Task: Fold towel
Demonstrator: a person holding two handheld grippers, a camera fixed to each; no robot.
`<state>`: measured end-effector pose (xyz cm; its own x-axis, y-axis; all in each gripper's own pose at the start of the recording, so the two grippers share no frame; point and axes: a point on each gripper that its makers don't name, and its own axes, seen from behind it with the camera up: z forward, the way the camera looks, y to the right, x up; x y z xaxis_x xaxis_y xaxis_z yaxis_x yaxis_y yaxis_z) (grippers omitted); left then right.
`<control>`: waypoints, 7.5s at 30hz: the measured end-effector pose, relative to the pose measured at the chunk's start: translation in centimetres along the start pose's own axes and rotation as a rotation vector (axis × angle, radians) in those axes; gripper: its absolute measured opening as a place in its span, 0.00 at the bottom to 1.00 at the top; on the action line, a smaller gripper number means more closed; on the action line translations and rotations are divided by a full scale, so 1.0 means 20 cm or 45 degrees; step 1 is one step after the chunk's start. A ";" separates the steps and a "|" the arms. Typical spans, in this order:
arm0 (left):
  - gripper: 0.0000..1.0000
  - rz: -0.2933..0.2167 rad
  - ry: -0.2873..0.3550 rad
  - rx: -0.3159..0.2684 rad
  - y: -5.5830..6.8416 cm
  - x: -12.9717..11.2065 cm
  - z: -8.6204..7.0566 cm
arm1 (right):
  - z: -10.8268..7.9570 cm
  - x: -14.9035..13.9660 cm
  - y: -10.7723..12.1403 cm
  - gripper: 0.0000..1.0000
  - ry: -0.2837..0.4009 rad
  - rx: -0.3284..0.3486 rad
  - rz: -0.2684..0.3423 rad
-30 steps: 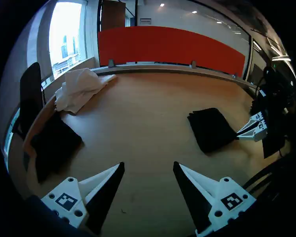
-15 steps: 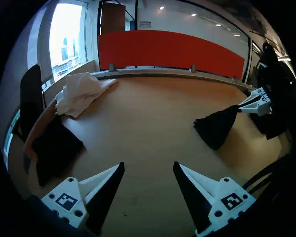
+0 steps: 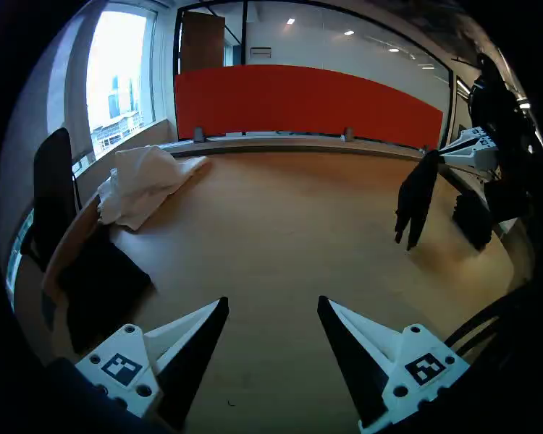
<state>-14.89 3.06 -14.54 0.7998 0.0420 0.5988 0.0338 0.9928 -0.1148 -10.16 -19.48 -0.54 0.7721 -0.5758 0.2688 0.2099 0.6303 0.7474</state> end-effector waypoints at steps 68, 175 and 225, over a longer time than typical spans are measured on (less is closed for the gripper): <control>0.91 0.052 -0.037 -0.009 0.13 0.06 0.05 | -0.73 -0.64 1.38 0.01 -0.265 -0.385 0.190; 0.91 0.142 -0.085 -0.032 0.23 0.06 0.05 | -1.26 -2.02 1.06 0.05 -0.742 -0.565 0.632; 0.91 0.135 -0.084 -0.005 0.19 0.09 0.06 | -0.98 -1.60 1.29 0.96 -0.456 -0.533 0.709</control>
<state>-14.01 6.98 -13.03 0.7580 0.1539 0.6338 -0.0461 0.9820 -0.1833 -17.58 25.37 -1.85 0.6044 -0.2055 0.7697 0.1126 0.9785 0.1727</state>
